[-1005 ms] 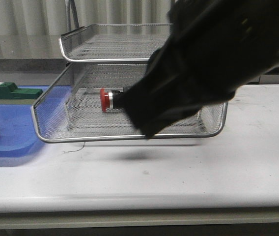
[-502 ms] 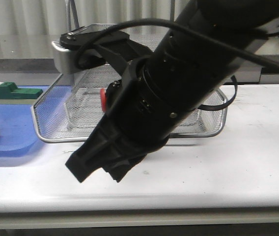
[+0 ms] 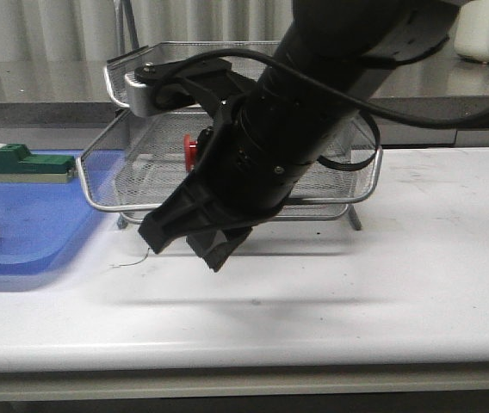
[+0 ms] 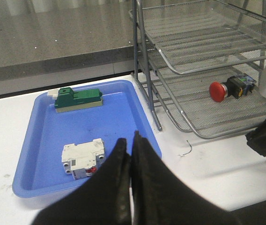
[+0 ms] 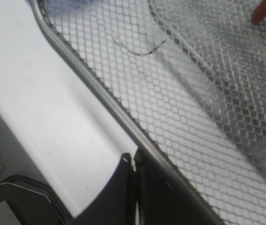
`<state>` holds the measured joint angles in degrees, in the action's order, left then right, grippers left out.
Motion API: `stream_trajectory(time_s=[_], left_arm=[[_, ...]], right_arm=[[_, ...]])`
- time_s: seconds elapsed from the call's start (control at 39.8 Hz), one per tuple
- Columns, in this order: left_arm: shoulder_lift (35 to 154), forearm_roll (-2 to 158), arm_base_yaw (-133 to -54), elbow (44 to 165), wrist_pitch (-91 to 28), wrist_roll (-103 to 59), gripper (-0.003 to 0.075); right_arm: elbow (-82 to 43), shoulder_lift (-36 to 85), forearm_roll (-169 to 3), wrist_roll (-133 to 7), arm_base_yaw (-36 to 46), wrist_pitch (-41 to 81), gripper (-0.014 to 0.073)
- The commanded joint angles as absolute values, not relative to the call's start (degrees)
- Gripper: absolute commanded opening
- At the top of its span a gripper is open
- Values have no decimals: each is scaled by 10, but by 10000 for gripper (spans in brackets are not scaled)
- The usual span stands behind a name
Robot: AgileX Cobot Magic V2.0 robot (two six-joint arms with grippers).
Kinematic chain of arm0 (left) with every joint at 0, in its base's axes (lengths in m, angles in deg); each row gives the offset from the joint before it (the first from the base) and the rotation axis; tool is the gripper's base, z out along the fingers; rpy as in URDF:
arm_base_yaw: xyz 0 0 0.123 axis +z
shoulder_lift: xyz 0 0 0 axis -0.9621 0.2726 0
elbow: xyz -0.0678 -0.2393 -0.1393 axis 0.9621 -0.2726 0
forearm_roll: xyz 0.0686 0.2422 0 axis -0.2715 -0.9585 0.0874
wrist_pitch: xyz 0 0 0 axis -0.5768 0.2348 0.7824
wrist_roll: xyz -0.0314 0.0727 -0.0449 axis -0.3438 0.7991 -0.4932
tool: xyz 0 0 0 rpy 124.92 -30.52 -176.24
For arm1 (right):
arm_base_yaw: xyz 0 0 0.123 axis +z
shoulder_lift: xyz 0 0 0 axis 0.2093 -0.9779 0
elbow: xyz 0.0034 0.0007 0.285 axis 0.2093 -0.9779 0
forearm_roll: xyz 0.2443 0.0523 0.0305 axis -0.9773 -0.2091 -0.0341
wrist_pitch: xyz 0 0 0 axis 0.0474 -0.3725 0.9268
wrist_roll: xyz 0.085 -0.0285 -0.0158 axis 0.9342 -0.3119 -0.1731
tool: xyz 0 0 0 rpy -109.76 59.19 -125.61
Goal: Place button on rack with both arms
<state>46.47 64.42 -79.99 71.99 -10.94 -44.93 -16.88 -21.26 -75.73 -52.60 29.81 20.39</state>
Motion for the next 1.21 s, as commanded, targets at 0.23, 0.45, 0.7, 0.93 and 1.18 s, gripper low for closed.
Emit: stream_trajectory(time_s=[0.23, 0.45, 0.7, 0.93, 1.18], left_arm=[[470, 654, -799, 735, -155, -456, -19], [470, 654, -799, 735, -155, -456, -19], [470, 654, -799, 735, -155, -456, -19], [470, 654, -799, 735, -155, -456, -19], [470, 654, -799, 735, -155, -456, -19]], right_arm=[[-73, -231, -747, -530, 260, 222, -60], [-28, -249, -747, -530, 239, 201, -60], [-20, -250, -753, -530, 239, 178, -60], [-20, -206, -799, -530, 248, 70, -60], [-21, -119, -800, -529, 195, -14, -60]])
